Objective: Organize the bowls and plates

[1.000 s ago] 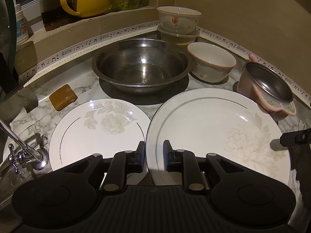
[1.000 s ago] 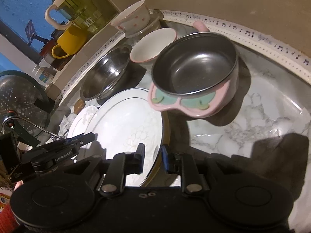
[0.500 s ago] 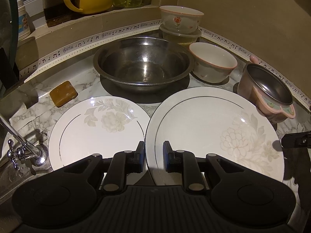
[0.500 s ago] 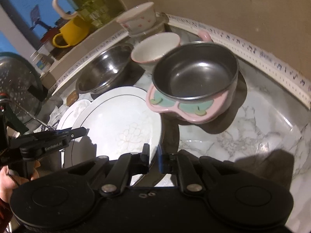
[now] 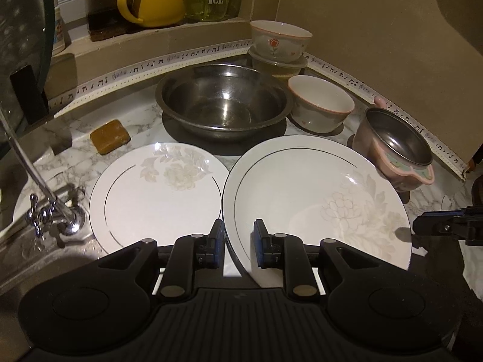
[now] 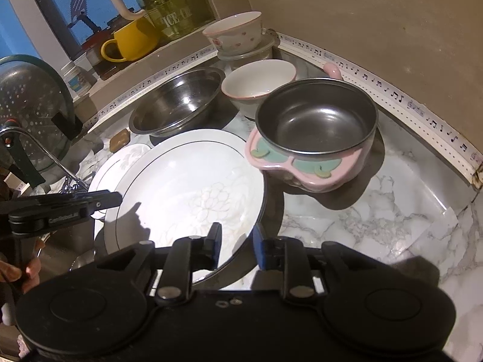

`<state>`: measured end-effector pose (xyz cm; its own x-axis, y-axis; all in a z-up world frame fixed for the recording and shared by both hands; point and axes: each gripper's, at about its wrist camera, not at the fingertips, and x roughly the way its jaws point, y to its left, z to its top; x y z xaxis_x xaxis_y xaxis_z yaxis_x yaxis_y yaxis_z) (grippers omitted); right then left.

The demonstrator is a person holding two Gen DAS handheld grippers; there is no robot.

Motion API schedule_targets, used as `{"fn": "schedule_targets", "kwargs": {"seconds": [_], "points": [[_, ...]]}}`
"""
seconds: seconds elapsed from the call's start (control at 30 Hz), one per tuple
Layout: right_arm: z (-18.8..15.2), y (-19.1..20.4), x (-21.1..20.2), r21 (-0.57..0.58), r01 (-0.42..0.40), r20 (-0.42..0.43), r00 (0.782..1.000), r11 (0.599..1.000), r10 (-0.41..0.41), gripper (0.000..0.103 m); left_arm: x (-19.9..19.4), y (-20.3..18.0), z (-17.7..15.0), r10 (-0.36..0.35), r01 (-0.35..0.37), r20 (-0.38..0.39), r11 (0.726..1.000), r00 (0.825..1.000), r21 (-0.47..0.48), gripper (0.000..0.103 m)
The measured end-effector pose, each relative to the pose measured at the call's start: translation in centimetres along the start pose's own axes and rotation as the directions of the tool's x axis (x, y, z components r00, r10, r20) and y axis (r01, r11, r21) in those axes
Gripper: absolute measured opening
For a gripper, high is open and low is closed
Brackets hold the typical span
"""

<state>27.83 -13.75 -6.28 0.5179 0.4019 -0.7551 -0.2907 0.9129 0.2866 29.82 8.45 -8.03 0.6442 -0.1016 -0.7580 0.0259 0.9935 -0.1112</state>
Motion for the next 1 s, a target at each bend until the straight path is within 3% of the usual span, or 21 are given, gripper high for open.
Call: {"fn": "schedule_targets", "kwargs": {"seconds": [0.03,0.1,0.17,0.4,0.57,1.0], "points": [[-0.1,0.0,0.0,0.001,0.007,0.001,1.000,1.000,-0.007,0.033,0.0,0.0,-0.1,0.002,-0.002,-0.006,1.000,1.000,-0.003,0.023],[-0.1,-0.1,0.0,0.002,0.014,0.005,1.000,1.000,-0.014,0.043,0.3,0.0,-0.2,-0.006,0.006,-0.034,1.000,0.999,-0.011,0.045],[-0.1,-0.2,0.4,0.011,0.004,-0.006,1.000,1.000,-0.004,0.054,0.5,0.0,-0.3,-0.011,0.010,-0.040,1.000,0.999,-0.023,0.054],[0.2,-0.1,2.5,0.014,-0.004,-0.031,0.999,1.000,0.004,0.051,1.5,-0.4,-0.3,-0.047,0.042,-0.087,0.997,0.995,-0.060,0.054],[0.6,-0.7,3.7,0.040,-0.017,-0.049,0.999,0.999,0.019,0.042,2.5,-0.3,-0.3,-0.052,0.039,-0.127,0.994,0.991,-0.102,0.053],[1.6,-3.0,5.5,0.145,-0.077,-0.069,0.994,0.987,0.088,0.018,3.3,0.5,0.1,-0.082,0.050,-0.148,0.976,0.986,-0.210,0.037]]}}
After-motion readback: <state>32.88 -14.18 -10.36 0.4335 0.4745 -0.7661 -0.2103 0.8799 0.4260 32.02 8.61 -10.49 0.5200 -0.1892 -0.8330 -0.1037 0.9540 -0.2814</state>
